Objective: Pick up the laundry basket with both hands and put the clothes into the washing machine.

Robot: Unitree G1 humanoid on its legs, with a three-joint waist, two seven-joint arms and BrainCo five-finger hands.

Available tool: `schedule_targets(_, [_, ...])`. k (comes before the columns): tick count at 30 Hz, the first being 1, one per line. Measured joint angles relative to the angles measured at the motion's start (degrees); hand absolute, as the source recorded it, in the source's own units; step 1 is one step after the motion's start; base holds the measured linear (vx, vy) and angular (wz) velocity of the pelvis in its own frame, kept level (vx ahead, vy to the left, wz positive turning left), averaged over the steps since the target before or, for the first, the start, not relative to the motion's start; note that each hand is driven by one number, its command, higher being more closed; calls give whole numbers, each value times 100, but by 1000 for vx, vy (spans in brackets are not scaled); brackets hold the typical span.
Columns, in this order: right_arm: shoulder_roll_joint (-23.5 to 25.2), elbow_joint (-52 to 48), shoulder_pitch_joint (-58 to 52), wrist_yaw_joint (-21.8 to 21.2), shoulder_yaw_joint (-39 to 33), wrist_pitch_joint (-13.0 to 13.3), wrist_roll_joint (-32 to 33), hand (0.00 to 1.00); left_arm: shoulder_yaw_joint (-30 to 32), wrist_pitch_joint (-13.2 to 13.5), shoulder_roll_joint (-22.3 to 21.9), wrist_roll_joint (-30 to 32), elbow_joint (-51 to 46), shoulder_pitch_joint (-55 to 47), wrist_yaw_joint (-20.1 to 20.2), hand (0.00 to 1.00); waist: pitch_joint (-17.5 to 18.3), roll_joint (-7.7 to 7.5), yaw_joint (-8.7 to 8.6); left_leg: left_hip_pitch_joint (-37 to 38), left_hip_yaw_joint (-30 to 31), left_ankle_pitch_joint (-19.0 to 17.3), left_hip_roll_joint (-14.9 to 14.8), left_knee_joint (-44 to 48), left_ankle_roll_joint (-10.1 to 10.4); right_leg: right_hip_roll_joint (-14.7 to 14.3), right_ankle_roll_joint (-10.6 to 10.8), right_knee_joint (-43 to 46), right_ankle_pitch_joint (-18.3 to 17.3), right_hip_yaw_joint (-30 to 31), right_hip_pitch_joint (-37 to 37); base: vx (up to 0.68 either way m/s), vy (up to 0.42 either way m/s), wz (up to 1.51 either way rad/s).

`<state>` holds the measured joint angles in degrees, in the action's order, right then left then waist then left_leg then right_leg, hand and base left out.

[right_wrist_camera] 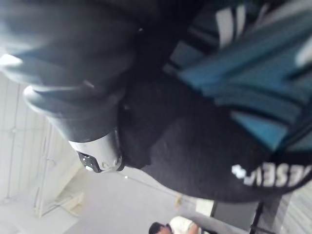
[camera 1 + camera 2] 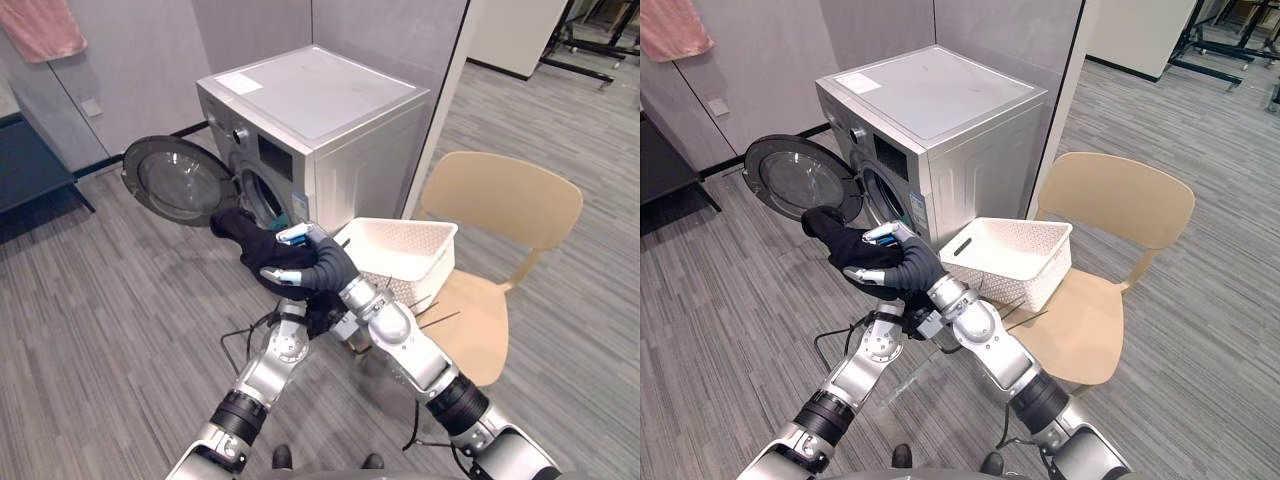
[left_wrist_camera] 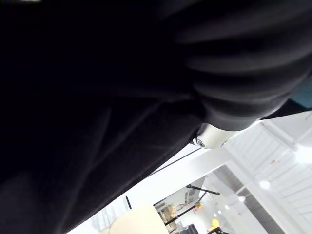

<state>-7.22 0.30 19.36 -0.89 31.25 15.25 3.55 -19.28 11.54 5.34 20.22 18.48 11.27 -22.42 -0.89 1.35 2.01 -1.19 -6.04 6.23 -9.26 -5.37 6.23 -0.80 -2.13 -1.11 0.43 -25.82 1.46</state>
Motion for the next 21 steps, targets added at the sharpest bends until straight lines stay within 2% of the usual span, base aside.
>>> schedule_targets(4, [-23, 1, -437, 151, -530, 5, -339, 0, 269, -1, 5, -125, 14, -427, 86, 100, 14, -51, -1, -5, -26, -1, -19, -1, 1, 39, 8, 274, -155, 32, 102, 10, 19, -4])
schedule_targets(8, [-359, 4, -1002, 193, -950, 14, -646, 0, 782, 0, 54, -439, 21, -852, 140, 100, 29, -99, 5, -19, -33, -18, -29, -3, 6, 110, 73, 649, -411, 54, 269, 0, 0, 0])
schedule_targets(12, [-478, 172, -1678, 185, -1277, 12, -907, 0, 1177, 3, 64, -692, 233, -1184, 254, 100, 38, -128, 17, -20, -23, -15, -25, -2, 11, 191, 69, 1011, -630, 44, 415, 25, -27, 3])
schedule_targets(16, [-474, 973, -2120, 177, -1641, 1, -1258, 0, 1590, 14, 67, -890, 387, -1533, 392, 100, 38, -129, -10, -12, 40, -10, -19, -2, 13, 212, 12, 1071, -640, -39, 429, 39, -32, 9])
schedule_targets(19, [-444, 1885, -2264, 170, -1801, -53, -1533, 0, 1912, 16, 80, -986, 999, -1582, 512, 100, 38, -129, -28, -22, 111, -9, -7, -1, 12, 215, 14, 1009, -642, -116, 384, 8, -17, 12])
schedule_targets(21, [-415, 2498, -2277, 171, -1843, -71, -1601, 0, 2067, 17, 99, -1117, 1440, -1722, 609, 100, 35, -124, -99, -97, 156, -7, 12, -1, 10, 231, 45, 965, -660, -194, 378, -15, -8, 17])
